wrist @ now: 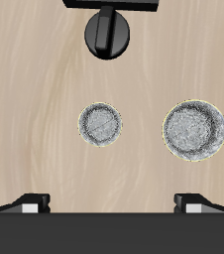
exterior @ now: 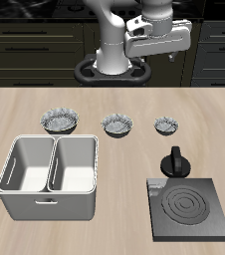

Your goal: Place the smallest bowl inside the right compartment of the bowl drainer

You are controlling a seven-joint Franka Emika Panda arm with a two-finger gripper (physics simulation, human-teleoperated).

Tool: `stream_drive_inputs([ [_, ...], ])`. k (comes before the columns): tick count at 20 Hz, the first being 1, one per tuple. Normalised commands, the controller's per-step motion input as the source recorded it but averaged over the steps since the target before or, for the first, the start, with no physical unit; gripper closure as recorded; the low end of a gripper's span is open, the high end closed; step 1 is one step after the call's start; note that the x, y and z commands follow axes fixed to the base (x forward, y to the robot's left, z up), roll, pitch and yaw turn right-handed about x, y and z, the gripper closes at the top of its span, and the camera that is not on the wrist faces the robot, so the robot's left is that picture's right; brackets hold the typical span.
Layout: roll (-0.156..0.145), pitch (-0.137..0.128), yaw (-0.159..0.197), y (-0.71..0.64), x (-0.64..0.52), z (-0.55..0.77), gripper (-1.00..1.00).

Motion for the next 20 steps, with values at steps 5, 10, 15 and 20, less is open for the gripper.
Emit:
stream_drive_inputs([
  [5, -0.021, -0.017, -0.014, 0.32, 0.20, 0.05, -1.00],
  [10, -0.027, 0.019, -0.022, 0.20, 0.23, -0.04, -1.00],
  [15, -0.062, 0.006, -0.033, 0.16, 0.25, -0.06, -1.00],
  [20, -0.076, -0.023, -0.023, 0.02, 0.15, -0.05, -1.00],
])
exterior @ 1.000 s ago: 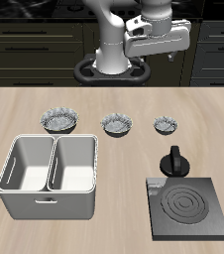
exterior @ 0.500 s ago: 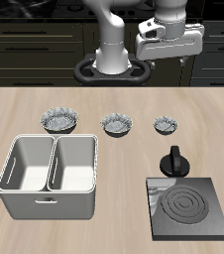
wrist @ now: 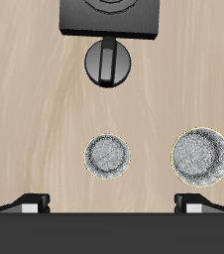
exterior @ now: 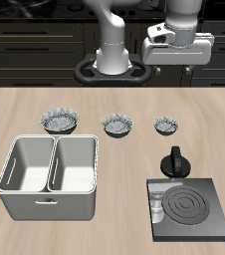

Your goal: Place the smallest bowl inside the right compartment of the bowl drainer

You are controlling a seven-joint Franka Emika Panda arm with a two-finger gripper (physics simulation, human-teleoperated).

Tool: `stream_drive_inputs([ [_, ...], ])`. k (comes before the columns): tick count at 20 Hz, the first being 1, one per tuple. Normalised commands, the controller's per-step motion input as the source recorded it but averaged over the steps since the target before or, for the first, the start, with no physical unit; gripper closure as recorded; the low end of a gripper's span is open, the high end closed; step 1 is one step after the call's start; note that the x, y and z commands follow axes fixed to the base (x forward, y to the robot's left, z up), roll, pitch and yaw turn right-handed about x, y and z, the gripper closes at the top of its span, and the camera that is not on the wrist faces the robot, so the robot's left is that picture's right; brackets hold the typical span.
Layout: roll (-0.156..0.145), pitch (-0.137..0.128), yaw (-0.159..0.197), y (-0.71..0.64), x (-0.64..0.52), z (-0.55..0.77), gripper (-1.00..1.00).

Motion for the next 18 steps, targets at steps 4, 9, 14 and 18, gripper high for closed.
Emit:
stream_drive_inputs([
  [4, -0.035, -0.005, -0.011, -0.03, 0.05, -0.10, -1.00],
  [9, -0.052, 0.006, -0.025, -0.11, 0.02, -0.22, -1.00],
  [14, 0.013, -0.008, -0.001, 0.02, -0.09, -0.31, -1.00],
  [18, -0.001, 0.008, -0.020, -0.03, -0.05, -0.23, -1.00],
])
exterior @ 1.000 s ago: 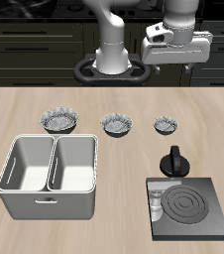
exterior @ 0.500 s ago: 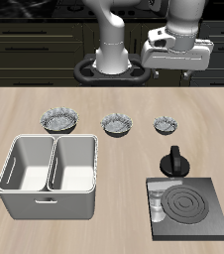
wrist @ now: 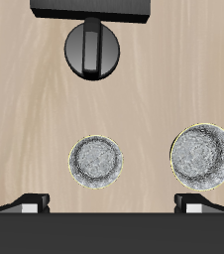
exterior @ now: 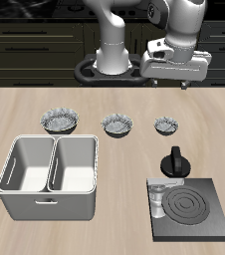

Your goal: Place the smallest bowl inside the right compartment of the bowl drainer

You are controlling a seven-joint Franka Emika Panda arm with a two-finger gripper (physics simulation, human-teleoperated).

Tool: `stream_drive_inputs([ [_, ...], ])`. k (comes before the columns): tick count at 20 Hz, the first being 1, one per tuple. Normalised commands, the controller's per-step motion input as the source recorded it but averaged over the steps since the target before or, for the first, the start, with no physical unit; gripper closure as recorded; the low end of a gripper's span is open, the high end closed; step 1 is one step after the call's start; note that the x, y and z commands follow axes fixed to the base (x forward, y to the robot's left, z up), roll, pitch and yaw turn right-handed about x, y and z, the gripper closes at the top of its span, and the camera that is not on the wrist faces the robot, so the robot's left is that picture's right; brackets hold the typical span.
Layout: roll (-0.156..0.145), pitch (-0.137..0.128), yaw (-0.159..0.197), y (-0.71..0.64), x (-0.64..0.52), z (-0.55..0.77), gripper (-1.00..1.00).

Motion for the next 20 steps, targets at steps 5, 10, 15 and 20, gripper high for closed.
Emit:
stream_drive_inputs([
  [5, -0.020, -0.060, -0.013, -0.04, -0.18, -0.26, -1.00],
  [10, 0.023, -0.005, -0.020, 0.01, -0.15, -0.24, -1.00],
  [15, 0.005, 0.000, -0.015, 0.03, -0.07, -0.25, -1.00],
  [20, 0.005, 0.020, -0.001, 0.04, 0.01, -0.25, -1.00],
])
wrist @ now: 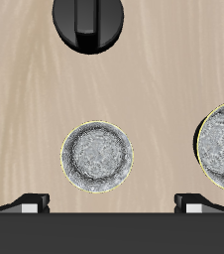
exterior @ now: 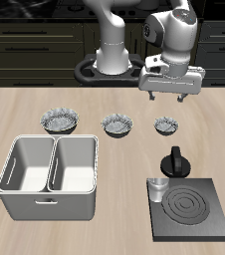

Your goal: Place the smallest bowl inside the right compartment of the bowl drainer

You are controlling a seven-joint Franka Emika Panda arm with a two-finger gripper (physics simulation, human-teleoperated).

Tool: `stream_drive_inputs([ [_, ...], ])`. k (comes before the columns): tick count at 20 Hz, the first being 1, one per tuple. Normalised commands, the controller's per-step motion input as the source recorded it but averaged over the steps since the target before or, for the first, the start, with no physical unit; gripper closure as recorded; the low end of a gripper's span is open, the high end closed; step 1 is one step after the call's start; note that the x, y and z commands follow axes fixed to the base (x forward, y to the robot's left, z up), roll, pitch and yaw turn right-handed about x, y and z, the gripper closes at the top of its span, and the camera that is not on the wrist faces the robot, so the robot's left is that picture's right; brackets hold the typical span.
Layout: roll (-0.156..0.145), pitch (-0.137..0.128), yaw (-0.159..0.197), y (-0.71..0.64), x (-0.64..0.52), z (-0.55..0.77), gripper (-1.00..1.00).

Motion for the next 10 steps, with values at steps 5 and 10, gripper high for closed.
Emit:
stream_drive_inputs([
  [5, -0.004, 0.024, -0.006, -0.09, 0.09, -0.25, -1.00],
  [10, -0.012, 0.036, -0.010, -0.10, 0.07, -0.28, -1.00],
])
